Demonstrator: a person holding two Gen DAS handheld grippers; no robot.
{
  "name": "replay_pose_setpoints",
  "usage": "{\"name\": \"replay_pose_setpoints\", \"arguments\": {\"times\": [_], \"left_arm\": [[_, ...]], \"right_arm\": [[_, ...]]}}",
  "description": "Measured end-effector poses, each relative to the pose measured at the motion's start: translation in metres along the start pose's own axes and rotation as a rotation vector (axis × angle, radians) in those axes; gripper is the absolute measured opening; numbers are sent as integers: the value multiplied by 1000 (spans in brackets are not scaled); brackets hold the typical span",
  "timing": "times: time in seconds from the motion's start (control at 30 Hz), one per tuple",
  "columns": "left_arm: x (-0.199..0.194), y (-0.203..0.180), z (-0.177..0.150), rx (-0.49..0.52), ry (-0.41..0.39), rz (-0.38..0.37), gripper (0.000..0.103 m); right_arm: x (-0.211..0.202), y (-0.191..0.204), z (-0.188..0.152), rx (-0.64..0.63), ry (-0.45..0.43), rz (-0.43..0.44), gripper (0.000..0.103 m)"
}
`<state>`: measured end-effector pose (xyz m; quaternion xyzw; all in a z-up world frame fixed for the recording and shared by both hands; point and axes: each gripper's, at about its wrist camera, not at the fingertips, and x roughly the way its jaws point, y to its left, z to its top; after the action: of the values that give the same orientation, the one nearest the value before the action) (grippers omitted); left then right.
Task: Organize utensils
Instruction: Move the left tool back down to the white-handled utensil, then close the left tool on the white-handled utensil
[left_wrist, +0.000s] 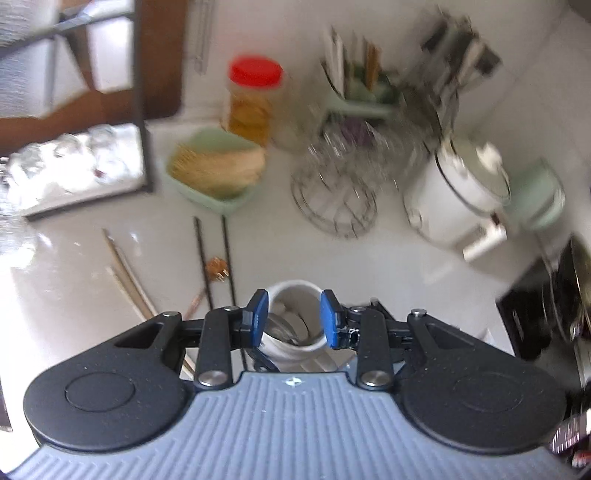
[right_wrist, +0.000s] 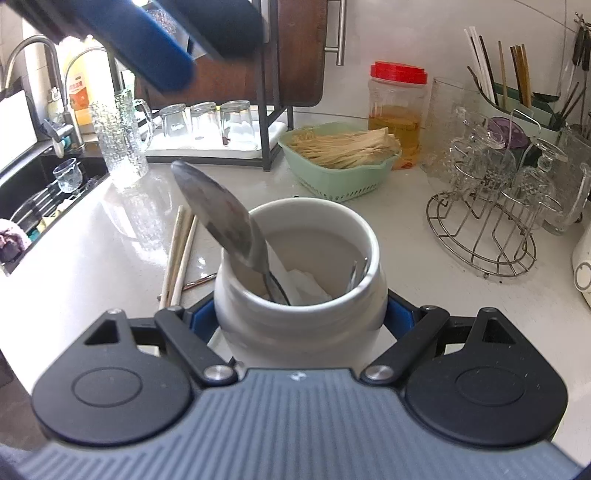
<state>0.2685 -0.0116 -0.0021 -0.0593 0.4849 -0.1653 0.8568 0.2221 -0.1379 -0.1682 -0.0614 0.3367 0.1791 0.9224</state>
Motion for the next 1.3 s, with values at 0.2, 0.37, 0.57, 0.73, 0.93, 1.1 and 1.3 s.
{"name": "replay_pose_setpoints", "arguments": {"times": [0.2,0.37,0.57,0.73,0.93,1.1,1.3], "left_arm": [[-42,15,-12,-94,-143,77,35],[-52,37,-32,-190,-184,125,35],[-43,67,-69,-324,-161,184,35],[-23,93,-106,-431,-116,212,35],[8,115,-138,-525,-40,227,36],[34,127,-149,-565,11,221,40],[66,135,-146,-568,72,226,40]], "right_arm": [[1,-1,2,-16,0,17,91],[2,-3,3,-29,11,28,91],[2,-5,5,-49,30,47,91],[-1,-7,3,-64,38,60,91],[-3,-9,2,-78,35,75,91],[-3,-9,1,-77,33,76,91],[-3,-9,0,-70,23,75,91]]}}
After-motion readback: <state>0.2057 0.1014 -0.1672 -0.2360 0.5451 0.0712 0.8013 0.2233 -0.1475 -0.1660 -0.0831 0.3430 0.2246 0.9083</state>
